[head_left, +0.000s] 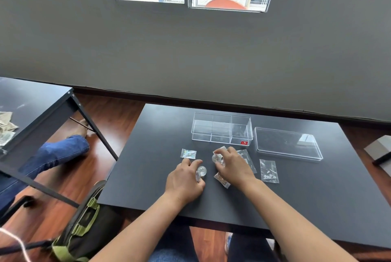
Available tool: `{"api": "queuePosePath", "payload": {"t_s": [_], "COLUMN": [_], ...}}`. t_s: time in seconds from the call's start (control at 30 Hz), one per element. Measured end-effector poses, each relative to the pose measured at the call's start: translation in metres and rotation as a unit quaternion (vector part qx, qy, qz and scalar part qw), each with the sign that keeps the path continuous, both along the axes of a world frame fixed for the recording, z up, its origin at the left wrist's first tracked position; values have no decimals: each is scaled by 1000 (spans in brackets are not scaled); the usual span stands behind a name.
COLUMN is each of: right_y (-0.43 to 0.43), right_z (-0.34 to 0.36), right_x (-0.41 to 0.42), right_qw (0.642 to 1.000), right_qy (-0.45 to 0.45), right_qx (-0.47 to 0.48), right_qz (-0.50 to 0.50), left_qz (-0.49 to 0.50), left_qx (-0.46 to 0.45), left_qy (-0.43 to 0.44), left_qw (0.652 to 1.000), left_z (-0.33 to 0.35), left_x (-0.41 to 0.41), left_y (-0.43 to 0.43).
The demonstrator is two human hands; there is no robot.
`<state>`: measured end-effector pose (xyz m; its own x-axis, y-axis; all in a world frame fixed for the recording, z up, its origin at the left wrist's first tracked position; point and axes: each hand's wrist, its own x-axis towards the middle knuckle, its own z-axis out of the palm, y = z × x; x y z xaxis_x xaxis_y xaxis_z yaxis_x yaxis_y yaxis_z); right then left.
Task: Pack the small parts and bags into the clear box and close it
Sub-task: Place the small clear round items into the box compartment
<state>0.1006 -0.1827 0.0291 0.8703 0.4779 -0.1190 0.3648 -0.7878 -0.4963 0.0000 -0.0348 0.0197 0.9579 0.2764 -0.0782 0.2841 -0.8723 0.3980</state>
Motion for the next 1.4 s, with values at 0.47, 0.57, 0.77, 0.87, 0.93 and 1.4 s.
{"api": "queuePosePath", "payload": {"t_s": [0.47, 0.57, 0.77, 0.87, 0.93, 1.4], "right_y": [-12, -15, -16, -17, -19, -33], "right_z": [-1, -2, 1, 3, 3, -9], "right_x": [-3, -3, -4, -5, -5, -6], "right_qw": [1000, 1000, 999, 999, 999, 995], "right_qy": [7, 8, 19, 20, 22, 18], "right_qx": [4, 4, 8, 16, 19, 85], "right_qz": [-22, -26, -31, -35, -33, -45], "left_qz": [-3, -2, -4, -1, 4, -37], "left_qx": [21, 23, 23, 7, -1, 97], "left_qy": [24, 22, 24, 10, -15, 33], "left_qw": [999, 999, 999, 1000, 1000, 994], "left_z": [-1, -1, -1, 5, 15, 68], "left_x": [13, 15, 19, 23, 30, 173], "left_y": [-8, -9, -6, 0, 6, 43]}}
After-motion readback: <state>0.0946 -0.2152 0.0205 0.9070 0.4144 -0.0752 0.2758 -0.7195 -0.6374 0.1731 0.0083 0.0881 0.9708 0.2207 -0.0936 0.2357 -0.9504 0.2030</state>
